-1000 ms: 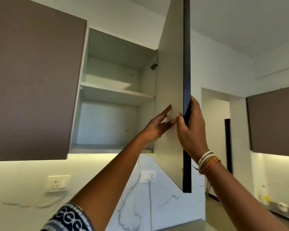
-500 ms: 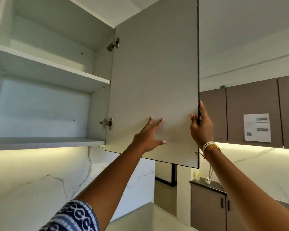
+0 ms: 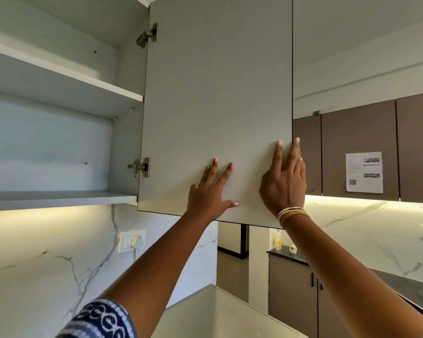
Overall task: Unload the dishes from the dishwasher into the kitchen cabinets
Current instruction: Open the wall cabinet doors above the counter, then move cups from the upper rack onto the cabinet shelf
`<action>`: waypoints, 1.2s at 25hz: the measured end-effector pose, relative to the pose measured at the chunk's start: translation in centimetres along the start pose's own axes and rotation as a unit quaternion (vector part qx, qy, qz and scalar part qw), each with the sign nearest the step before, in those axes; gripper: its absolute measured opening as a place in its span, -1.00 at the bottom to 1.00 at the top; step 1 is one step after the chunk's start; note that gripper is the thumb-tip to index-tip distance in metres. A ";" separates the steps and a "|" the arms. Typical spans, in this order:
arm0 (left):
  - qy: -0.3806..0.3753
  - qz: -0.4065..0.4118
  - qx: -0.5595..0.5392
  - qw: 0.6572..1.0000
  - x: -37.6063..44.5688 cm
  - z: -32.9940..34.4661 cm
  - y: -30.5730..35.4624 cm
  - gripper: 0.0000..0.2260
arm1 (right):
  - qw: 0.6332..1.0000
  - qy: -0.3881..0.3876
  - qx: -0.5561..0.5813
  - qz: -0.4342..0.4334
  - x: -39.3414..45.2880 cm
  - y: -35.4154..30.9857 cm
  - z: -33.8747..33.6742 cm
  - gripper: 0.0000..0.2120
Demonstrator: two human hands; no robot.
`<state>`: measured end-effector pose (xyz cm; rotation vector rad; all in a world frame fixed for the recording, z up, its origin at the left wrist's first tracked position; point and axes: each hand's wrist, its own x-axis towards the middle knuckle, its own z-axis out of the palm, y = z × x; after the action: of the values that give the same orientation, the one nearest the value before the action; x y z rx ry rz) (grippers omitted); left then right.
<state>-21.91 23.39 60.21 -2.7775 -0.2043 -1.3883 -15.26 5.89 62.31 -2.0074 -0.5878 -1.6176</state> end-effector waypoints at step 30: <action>-0.389 -0.112 -0.028 0.914 -47.8 29.0 17.8 -0.45 | 0.762 -0.621 0.182 0.004 -58.7 19.4 0.9 -0.61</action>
<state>-24.91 3.24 5.18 -3.2691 -0.5116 -0.2123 -14.76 -10.31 2.69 -2.4888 -1.1872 0.1276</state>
